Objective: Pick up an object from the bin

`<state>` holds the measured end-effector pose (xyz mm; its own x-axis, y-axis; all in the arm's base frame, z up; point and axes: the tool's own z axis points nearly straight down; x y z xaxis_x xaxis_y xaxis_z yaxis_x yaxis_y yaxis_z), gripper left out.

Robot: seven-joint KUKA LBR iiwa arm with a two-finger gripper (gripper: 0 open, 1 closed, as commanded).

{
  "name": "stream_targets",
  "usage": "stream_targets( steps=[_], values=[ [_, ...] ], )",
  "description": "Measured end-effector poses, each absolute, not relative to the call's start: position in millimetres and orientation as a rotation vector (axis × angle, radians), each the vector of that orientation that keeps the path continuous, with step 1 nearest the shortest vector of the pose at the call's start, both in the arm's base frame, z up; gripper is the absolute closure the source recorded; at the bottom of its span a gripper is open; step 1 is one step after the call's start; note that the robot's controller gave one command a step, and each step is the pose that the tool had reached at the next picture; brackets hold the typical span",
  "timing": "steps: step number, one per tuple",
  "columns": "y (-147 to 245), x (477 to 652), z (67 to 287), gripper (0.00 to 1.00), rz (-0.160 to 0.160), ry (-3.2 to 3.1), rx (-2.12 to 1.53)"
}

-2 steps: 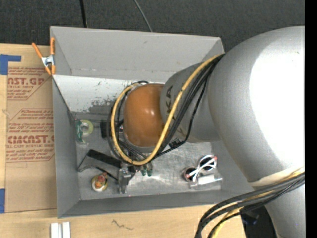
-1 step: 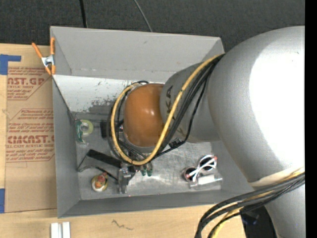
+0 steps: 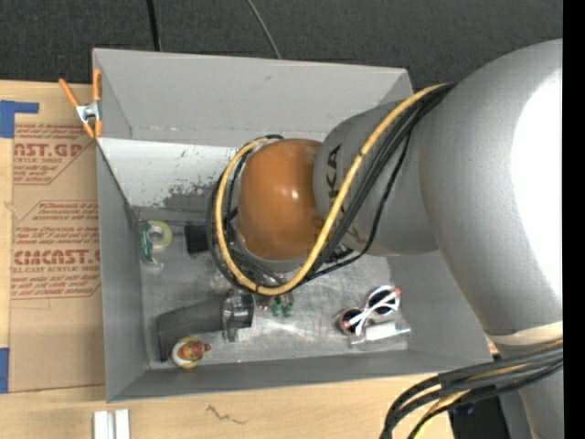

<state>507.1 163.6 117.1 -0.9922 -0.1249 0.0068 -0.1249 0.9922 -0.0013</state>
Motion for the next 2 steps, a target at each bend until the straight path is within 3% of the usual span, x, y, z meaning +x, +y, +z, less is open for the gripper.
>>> stream_targets(
  steps=[1,2],
  values=[
    [175,532.8,154,1.00,0.001,-3.138,0.200],
    [150,499.5,192,1.00,0.005,-3.122,0.218]
  ],
)
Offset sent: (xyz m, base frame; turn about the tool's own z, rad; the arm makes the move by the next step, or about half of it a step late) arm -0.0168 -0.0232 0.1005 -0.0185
